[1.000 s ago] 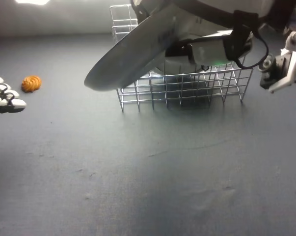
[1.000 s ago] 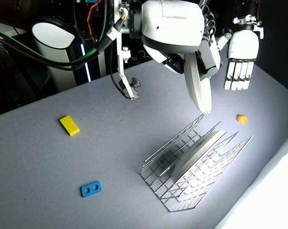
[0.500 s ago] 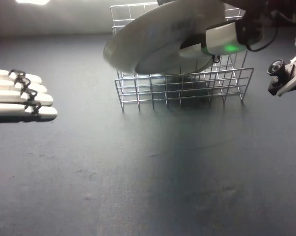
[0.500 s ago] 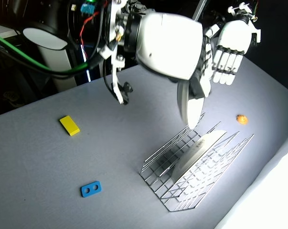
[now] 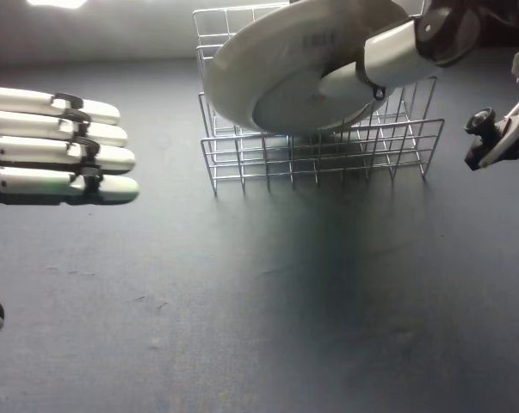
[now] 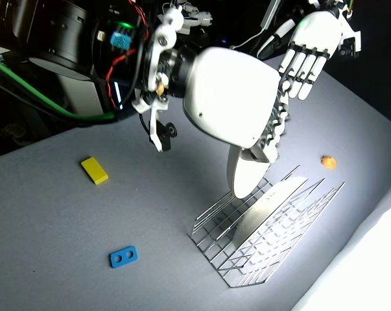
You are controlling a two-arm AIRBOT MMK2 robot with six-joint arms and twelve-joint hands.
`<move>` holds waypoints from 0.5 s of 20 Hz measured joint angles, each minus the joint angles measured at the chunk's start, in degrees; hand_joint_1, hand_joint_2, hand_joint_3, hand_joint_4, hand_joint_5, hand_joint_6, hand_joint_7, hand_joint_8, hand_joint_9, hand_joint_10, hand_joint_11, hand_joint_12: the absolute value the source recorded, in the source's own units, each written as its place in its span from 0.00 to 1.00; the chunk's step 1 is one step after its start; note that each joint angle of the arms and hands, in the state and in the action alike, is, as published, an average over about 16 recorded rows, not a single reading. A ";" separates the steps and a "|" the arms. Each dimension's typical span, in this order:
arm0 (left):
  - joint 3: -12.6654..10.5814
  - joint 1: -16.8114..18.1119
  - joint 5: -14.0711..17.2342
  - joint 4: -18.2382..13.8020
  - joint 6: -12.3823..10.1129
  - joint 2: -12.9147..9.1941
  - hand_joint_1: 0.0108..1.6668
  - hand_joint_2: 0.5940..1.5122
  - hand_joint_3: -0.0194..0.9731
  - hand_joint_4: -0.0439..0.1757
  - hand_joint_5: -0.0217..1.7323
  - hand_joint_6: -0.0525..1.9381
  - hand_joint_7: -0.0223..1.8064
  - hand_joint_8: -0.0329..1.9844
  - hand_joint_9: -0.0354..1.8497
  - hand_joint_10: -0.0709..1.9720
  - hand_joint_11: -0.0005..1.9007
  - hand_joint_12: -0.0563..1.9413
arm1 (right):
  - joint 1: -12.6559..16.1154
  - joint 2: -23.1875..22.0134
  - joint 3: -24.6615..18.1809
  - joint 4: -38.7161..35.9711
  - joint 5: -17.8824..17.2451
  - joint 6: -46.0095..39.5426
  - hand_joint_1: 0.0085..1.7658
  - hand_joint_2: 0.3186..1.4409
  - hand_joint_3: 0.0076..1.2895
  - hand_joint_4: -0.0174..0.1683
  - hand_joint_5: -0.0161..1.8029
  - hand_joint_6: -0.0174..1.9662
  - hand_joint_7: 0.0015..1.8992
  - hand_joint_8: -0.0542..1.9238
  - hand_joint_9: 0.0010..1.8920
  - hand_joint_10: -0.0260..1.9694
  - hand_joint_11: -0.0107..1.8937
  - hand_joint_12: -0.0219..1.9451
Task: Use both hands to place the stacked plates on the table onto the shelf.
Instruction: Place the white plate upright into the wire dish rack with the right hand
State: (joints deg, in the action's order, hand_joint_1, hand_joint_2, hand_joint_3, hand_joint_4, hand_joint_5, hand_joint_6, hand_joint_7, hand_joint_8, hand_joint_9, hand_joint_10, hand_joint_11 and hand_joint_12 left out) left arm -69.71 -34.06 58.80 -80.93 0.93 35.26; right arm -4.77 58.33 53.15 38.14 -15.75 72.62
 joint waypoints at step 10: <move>1.59 7.83 3.26 -7.00 -0.94 -1.49 0.01 0.59 0.04 0.22 0.03 0.04 0.02 0.02 0.03 0.03 0.01 0.02 | 0.79 4.54 6.09 5.99 3.02 -0.01 0.71 0.65 0.00 0.05 0.50 0.48 0.52 0.59 0.56 0.43 0.47 0.64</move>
State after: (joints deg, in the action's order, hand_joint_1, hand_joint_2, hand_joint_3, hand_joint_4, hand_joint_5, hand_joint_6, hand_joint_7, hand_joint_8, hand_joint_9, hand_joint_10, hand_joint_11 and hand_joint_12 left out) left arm -68.13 -26.23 62.05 -87.93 -0.02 33.78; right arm -3.98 62.87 59.23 44.13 -12.72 72.61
